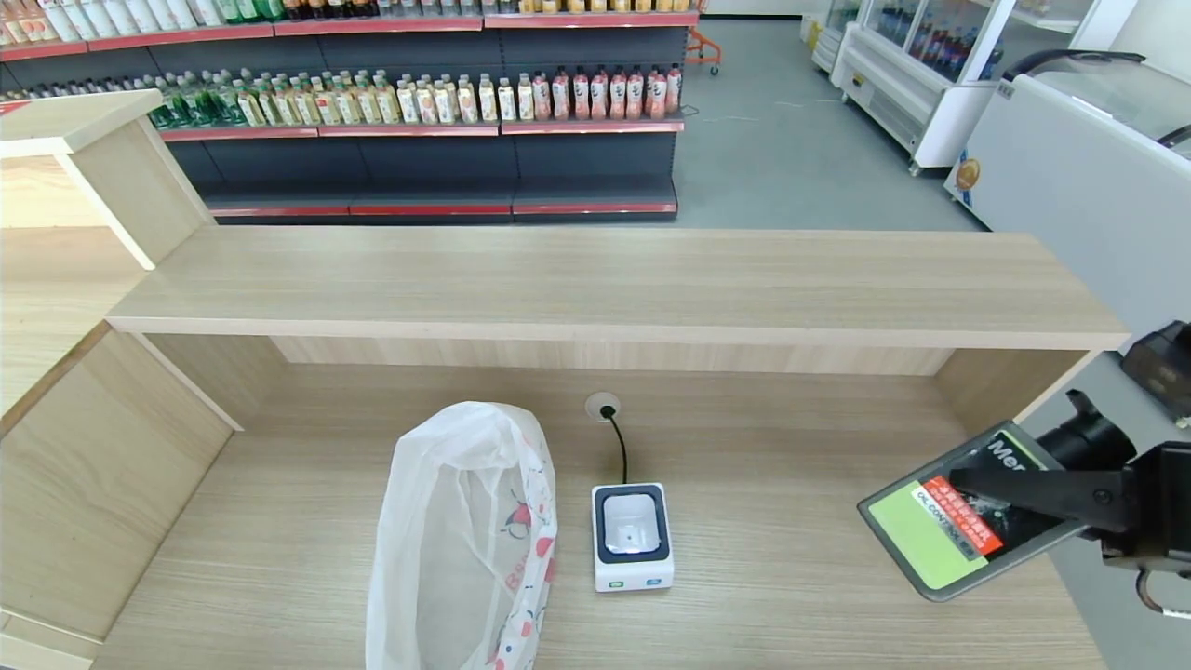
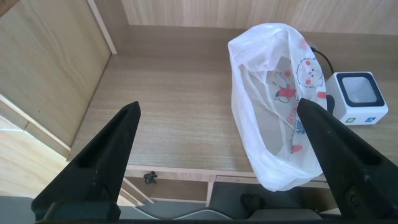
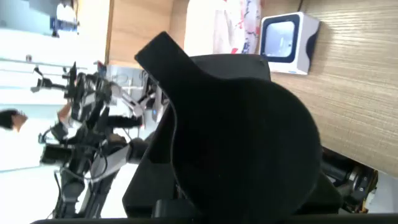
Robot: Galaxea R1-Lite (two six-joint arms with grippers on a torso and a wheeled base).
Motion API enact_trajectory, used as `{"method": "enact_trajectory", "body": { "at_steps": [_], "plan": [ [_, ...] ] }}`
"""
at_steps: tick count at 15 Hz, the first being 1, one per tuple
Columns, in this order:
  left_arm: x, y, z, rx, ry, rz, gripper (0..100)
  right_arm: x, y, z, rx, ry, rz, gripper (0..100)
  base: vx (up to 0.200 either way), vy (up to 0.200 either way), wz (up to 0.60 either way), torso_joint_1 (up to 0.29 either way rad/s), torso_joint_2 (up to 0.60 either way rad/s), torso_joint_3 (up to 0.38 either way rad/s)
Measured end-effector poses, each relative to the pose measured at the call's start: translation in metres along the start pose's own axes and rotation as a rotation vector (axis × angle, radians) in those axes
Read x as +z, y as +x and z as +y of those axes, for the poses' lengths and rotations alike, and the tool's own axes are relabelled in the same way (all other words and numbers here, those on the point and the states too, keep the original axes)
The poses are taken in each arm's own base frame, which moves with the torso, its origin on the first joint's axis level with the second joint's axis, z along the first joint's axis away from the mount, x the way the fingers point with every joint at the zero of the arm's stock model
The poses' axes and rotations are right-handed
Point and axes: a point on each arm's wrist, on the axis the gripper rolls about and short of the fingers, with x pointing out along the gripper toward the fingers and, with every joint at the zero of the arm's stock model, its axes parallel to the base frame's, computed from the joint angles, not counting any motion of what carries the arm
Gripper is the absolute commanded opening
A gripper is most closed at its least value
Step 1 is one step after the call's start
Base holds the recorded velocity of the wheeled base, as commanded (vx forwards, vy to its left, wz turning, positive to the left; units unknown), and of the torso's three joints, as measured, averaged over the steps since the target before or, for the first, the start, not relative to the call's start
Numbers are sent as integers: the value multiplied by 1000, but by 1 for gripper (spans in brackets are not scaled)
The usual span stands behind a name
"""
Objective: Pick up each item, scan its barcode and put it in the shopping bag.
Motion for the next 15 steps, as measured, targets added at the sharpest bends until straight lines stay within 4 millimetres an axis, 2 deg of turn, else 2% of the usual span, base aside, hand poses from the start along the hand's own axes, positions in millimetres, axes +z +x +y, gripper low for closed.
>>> {"method": "enact_trajectory", "body": {
  "at_steps": [5,11,15],
  "plan": [
    [0,0,0,0,1,0,100,-12,11,-13,-56,19,10,0,0,0,0,0,0,0],
    [0,0,0,0,1,0,100,-22,17,-14,-68,23,51,0,0,0,0,0,0,0],
    [0,0,0,-1,2,0,100,-20,19,-15,-68,23,54,0,0,200,0,4,1,0]
  ]
}}
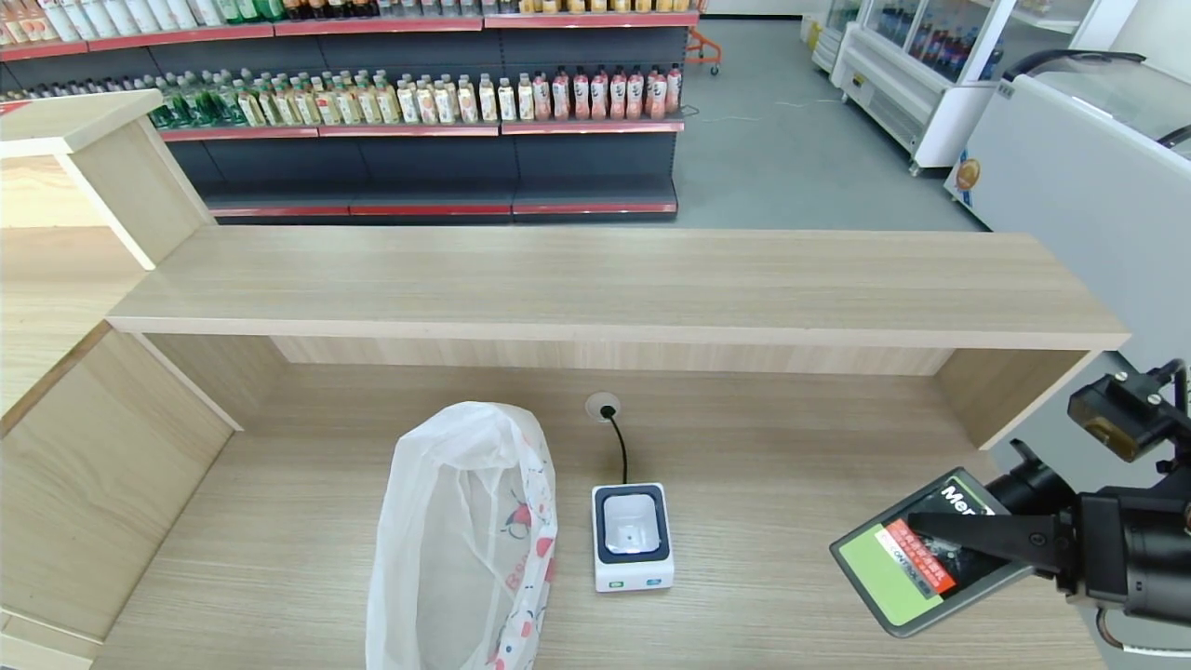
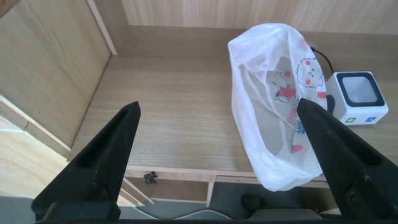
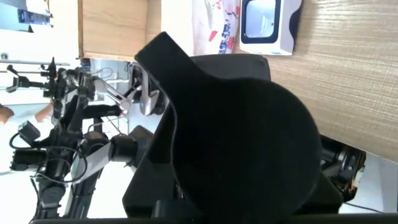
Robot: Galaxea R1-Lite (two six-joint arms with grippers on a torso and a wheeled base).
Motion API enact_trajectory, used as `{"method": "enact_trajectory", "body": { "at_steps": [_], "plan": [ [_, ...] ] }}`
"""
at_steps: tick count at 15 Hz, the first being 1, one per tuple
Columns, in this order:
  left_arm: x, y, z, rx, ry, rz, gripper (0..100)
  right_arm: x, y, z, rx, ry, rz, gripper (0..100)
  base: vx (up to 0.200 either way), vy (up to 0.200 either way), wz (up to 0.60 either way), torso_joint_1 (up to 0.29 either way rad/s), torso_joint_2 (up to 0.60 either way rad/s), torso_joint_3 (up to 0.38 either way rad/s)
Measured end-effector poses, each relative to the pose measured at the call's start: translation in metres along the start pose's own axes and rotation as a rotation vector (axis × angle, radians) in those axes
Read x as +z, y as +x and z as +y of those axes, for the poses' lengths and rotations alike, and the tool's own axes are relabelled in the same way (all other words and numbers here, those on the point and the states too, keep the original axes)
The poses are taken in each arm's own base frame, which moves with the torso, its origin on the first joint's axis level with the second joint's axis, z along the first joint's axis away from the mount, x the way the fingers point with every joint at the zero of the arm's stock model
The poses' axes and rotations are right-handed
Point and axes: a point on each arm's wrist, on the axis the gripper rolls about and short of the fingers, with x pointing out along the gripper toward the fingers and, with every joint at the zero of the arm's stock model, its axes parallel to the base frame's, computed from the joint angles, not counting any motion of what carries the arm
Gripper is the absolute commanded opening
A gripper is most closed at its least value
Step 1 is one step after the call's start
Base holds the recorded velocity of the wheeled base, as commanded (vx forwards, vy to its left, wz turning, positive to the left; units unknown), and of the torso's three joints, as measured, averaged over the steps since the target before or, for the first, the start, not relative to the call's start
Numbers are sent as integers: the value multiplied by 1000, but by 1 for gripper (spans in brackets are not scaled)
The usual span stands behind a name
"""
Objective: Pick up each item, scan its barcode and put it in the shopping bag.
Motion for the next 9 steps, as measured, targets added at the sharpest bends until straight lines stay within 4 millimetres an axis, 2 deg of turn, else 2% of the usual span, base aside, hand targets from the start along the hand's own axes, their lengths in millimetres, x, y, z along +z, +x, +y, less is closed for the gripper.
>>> {"method": "enact_trajectory", "body": {
  "at_steps": [3,6,9],
  "plan": [
    [0,0,0,-2,1,0,100,3,4,-3,-9,-32,2,0,0,200,0,1,1,2],
    [0,0,0,-1,2,0,100,7,10,-7,-27,-79,-5,0,0,0,0,0,0,0],
    [0,0,0,0,2,0,100,7,16,-13,-46,-108,13,0,-200,0,0,-1,4,-1]
  ]
}}
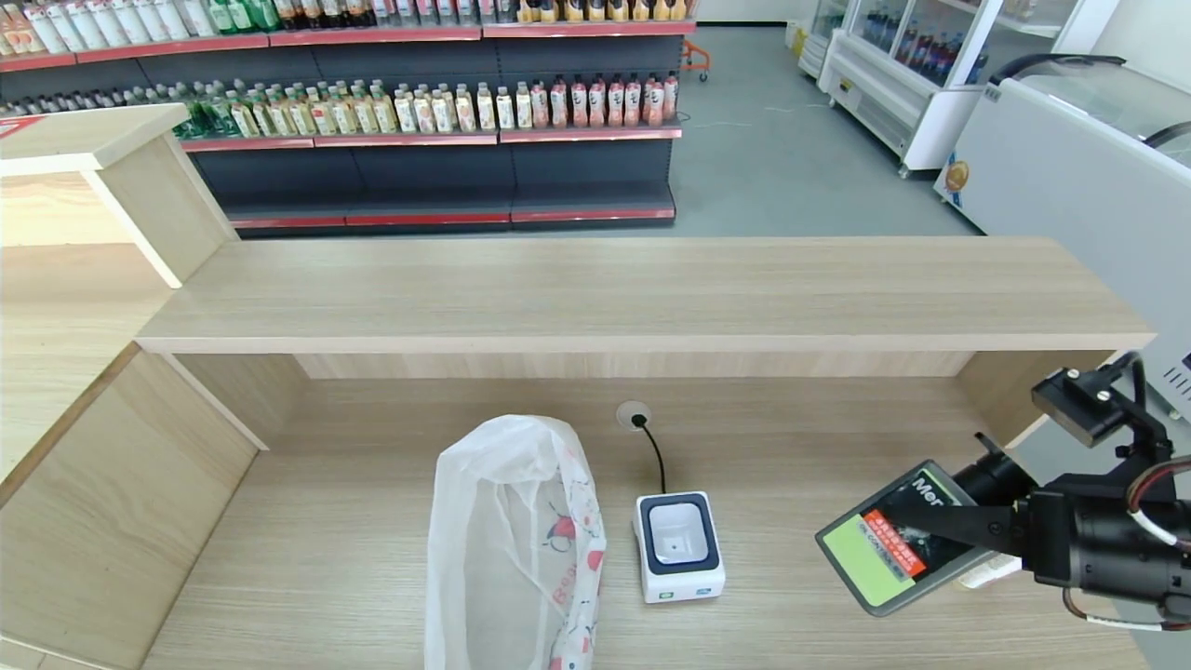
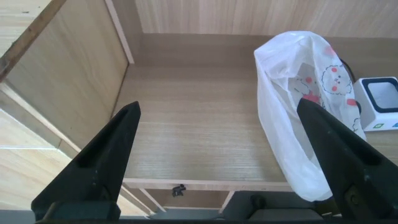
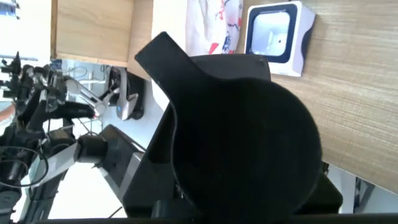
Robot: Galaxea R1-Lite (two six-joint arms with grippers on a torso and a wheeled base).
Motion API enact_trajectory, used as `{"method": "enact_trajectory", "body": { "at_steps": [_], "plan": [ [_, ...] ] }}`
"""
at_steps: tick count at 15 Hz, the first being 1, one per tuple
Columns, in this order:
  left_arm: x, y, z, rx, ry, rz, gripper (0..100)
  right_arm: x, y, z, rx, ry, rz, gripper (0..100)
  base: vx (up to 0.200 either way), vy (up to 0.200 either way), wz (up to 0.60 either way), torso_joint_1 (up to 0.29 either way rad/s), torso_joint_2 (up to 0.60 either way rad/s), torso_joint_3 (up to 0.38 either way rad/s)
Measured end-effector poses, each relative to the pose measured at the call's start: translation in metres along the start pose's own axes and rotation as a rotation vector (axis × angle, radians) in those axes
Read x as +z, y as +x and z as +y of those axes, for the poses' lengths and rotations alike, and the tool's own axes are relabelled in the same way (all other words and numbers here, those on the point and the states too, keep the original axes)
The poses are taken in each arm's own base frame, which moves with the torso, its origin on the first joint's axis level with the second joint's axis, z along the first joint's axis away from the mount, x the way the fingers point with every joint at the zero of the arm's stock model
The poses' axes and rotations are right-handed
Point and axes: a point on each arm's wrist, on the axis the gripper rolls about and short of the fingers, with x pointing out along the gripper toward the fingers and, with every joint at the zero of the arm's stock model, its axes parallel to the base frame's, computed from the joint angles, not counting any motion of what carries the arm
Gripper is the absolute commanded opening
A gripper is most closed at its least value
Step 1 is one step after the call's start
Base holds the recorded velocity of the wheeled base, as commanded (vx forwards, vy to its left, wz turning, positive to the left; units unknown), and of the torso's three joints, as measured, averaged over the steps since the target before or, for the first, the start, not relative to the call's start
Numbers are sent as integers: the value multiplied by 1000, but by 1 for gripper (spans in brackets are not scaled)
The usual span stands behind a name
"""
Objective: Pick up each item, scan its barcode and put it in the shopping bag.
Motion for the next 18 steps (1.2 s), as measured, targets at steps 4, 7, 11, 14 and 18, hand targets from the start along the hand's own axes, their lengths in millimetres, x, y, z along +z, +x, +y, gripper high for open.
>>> {"method": "enact_trajectory", "body": {
  "at_steps": [4,7,11,14,18],
  "plan": [
    [0,0,0,1,1,-1,100,4,15,-13,-87,-63,26,0,-100,0,0,2,0,0],
    [0,0,0,0,1,1,100,15,34,-25,-115,-139,18,0,0,0,0,0,0,0],
    [0,0,0,0,1,0,100,26,72,-35,-88,-201,0,0,0,0,0,0,0,0],
    [0,0,0,0,0,0,100,31,103,-40,-55,-226,8,0,0,0,0,0,0,0],
    [0,0,0,0,0,0,100,27,146,-46,-10,-249,40,0,0,0,0,0,0,0]
  ]
}}
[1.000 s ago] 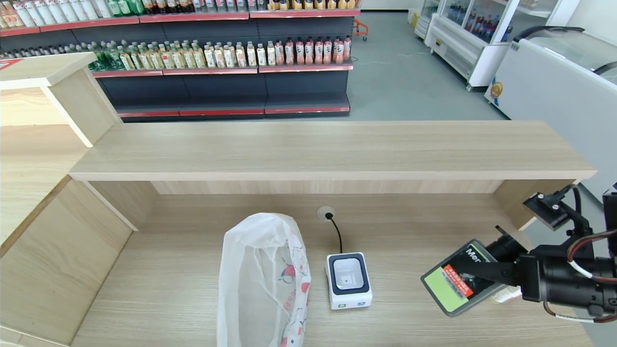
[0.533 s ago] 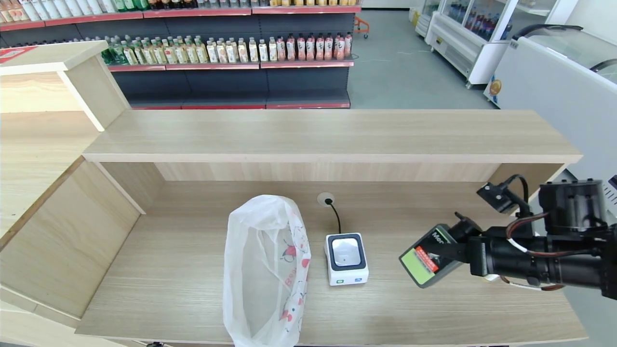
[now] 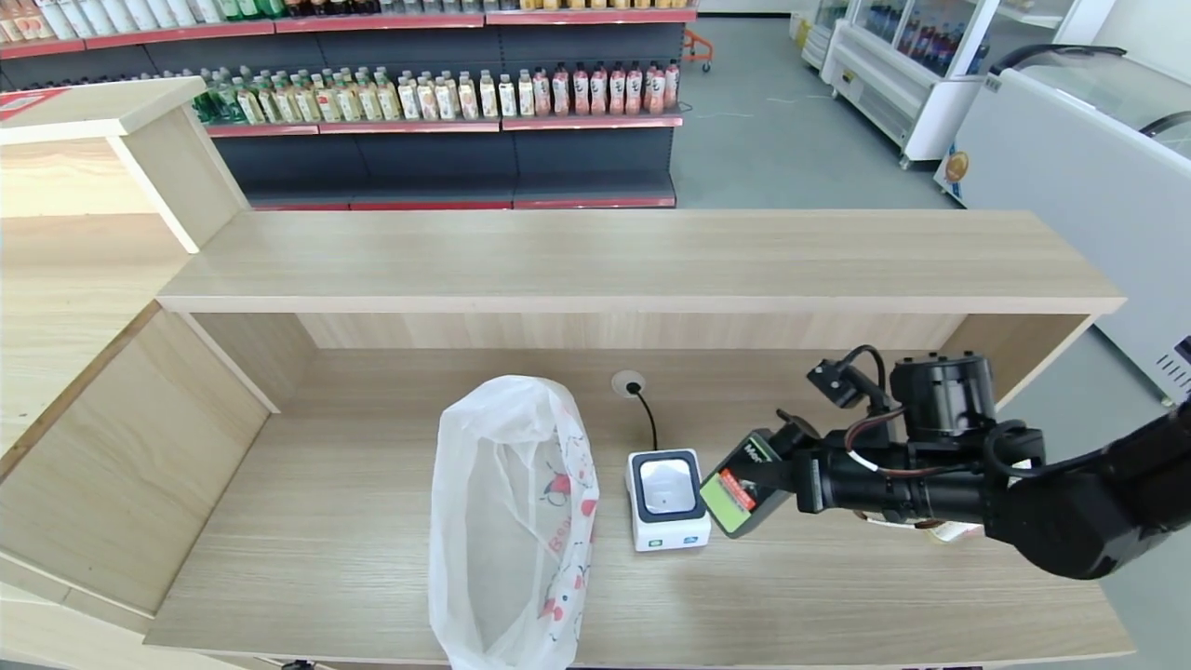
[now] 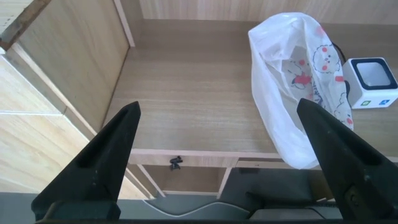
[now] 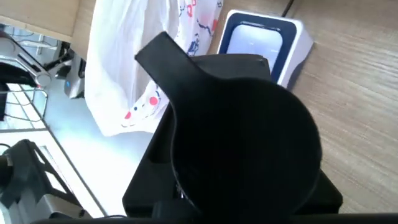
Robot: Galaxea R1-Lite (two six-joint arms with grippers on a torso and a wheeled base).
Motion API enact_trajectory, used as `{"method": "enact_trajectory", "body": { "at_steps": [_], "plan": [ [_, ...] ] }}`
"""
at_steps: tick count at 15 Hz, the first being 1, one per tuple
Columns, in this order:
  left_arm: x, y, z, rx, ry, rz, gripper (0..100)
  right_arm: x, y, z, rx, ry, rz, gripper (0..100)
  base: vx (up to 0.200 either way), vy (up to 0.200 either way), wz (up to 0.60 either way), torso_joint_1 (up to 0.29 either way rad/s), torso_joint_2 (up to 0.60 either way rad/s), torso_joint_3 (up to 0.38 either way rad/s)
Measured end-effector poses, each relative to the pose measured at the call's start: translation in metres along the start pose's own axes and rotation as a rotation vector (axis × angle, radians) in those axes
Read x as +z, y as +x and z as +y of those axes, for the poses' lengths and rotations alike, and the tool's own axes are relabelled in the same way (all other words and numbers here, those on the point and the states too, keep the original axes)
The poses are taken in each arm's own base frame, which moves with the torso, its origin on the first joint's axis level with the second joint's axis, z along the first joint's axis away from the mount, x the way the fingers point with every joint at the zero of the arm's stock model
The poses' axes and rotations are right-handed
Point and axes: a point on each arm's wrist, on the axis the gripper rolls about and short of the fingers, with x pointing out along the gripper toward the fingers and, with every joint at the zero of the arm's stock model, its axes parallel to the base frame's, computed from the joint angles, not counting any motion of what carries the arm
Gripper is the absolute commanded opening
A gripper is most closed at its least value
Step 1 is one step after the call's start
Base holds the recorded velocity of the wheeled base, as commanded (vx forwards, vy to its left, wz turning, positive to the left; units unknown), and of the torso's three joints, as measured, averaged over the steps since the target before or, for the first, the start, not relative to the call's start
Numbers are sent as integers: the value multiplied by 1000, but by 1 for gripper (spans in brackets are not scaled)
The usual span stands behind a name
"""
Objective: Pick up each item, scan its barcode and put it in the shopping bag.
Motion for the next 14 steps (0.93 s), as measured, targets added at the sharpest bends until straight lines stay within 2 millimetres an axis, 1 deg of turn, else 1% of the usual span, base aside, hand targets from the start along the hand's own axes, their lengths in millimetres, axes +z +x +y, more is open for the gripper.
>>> {"method": "enact_trajectory", "body": {
  "at_steps": [3,5,8,12,14],
  "plan": [
    [0,0,0,1,0,0,100,-2,28,-7,-28,-22,-16,0,0,0,0,0,0,0],
    [0,0,0,0,0,0,100,-1,47,-11,-18,-33,-19,0,0,0,0,0,0,0],
    [0,0,0,0,0,0,100,0,70,-16,-6,-37,-15,0,0,0,0,0,0,0],
    [0,0,0,0,0,0,100,-3,95,-23,7,-40,-8,0,0,0,0,0,0,0],
    [0,0,0,1,0,0,100,-6,103,-25,14,-40,-2,0,0,0,0,0,0,0]
  ]
}}
